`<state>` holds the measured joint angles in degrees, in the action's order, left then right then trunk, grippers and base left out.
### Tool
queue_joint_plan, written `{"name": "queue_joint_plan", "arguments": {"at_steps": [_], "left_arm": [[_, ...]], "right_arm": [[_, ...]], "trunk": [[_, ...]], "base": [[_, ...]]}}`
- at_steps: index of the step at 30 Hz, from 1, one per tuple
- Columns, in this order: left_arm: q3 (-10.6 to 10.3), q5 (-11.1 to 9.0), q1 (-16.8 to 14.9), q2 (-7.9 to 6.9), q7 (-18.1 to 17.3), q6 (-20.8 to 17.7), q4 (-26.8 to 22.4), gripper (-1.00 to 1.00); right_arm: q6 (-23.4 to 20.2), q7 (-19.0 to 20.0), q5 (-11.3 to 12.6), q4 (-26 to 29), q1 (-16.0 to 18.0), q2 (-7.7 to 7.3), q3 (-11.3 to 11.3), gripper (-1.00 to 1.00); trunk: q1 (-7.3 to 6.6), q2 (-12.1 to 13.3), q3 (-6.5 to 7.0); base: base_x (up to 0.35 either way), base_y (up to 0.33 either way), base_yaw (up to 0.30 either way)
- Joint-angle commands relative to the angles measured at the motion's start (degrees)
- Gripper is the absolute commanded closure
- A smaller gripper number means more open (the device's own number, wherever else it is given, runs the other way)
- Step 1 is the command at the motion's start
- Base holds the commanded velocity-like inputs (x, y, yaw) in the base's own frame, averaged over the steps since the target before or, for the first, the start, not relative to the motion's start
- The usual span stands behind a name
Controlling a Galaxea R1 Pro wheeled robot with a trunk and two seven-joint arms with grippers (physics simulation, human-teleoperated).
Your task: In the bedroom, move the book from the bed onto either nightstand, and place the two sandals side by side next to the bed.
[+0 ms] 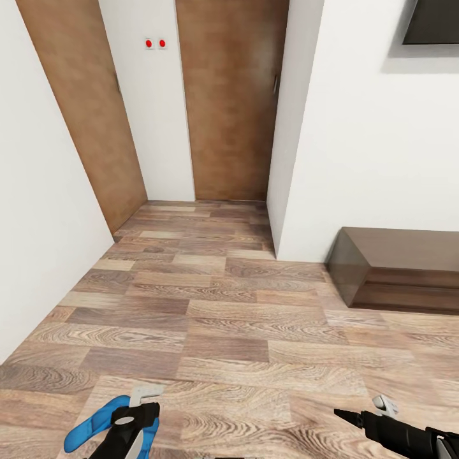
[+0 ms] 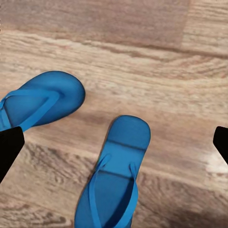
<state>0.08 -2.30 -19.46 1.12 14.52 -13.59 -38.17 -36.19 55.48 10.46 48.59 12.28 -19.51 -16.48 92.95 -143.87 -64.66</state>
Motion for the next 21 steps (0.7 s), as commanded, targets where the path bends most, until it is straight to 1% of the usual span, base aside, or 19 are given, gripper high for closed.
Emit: {"name": "queue_joint_plan", "arguments": {"at_steps": [1, 21], "left_arm": [[0.0, -0.24, -0.01, 0.02, 0.22, -0.29, -0.09, -1.0], [0.09, -0.25, -0.01, 0.02, 0.34, -0.37, -0.07, -1.0]], "right_arm": [[-0.37, 0.07, 0.26, 0.0, 0.02, 0.0, -0.05, -1.0], [-0.37, 0.07, 0.26, 0.01, 0.02, 0.0, -0.05, -1.0]], "trunk": [[0.01, -0.03, -0.27], [0.53, -0.3, -4.7]], "base": [[0.0, 0.0, 0.0], [0.0, 0.0, 0.0]]}}
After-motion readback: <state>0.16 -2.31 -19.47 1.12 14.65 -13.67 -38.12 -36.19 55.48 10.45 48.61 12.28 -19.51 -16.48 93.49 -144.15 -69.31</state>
